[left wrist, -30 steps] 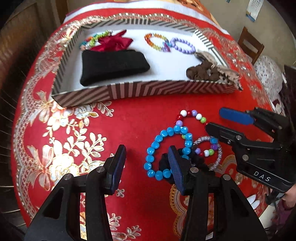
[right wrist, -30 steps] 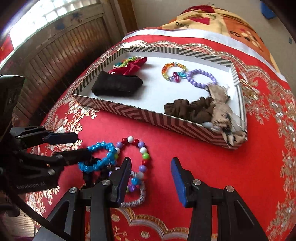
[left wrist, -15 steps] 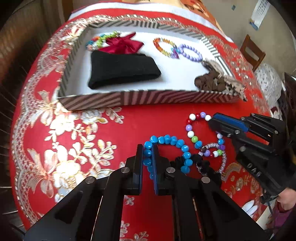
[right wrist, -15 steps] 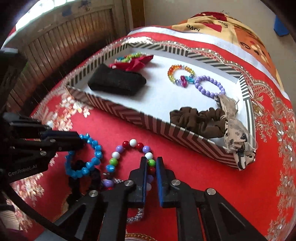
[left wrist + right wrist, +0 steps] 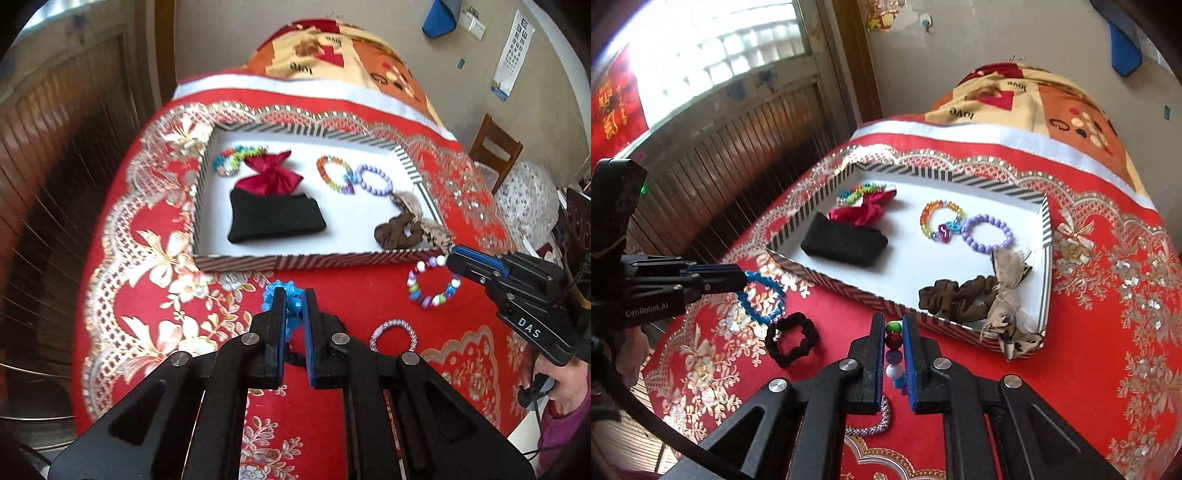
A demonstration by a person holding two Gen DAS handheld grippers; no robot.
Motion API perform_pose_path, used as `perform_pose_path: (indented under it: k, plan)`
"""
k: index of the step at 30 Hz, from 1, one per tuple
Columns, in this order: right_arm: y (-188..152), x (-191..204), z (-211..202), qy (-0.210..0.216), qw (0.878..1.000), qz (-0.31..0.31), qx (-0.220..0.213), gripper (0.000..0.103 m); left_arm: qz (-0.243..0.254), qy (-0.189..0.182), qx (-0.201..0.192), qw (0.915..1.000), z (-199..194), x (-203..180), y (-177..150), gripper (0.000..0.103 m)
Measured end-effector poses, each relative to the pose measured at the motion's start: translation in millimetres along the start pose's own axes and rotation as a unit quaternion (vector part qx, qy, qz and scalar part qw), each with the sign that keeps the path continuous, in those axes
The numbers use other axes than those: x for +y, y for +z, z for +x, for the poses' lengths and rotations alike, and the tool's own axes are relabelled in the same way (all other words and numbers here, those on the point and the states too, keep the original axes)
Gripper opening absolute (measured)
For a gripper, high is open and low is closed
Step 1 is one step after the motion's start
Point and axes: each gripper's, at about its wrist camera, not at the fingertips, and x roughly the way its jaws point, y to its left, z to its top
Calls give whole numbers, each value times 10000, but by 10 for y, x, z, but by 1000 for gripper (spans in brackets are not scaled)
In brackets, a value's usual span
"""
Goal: Organize jewelry
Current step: 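Carry both bracelets into the box and open both tools beside the other bracelets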
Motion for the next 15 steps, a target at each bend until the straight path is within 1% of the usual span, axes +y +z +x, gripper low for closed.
perform_pose_path:
  k: [4, 11, 15]
  plan:
    - [13, -22, -179, 134, 9998, 91, -148, 9, -36, 4, -132, 9999, -145, -5, 34, 7]
    - [56, -19, -398, 97, 9993, 43, -352, 9, 45, 66, -339, 9994, -313, -104, 88, 7]
    - [71, -35, -479, 70, 9991, 30, -428, 9, 106, 104, -399, 9991, -337, -156, 126, 7]
